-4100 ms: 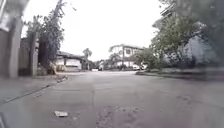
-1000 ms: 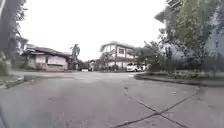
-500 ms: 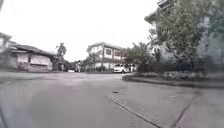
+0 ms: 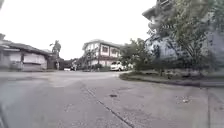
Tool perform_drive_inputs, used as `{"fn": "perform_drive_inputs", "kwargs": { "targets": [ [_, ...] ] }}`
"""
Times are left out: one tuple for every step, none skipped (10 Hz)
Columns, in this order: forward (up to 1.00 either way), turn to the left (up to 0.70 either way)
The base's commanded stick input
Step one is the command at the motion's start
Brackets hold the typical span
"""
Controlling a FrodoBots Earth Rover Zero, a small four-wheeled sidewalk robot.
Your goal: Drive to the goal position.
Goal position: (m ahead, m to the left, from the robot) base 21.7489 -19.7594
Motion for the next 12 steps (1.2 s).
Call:
{"fn": "perform_drive_inputs", "kwargs": {
  "targets": [
    [1.0,0.0],
    [1.0,-0.02],
    [1.0,-0.1],
    [1.0,-0.19],
    [1.0,-0.24],
    [1.0,-0.1],
    [1.0,0.0],
    [1.0,0.0],
    [1.0,0.0],
    [1.0,0.0],
    [1.0,0.0],
    [1.0,0.0]
  ]
}}
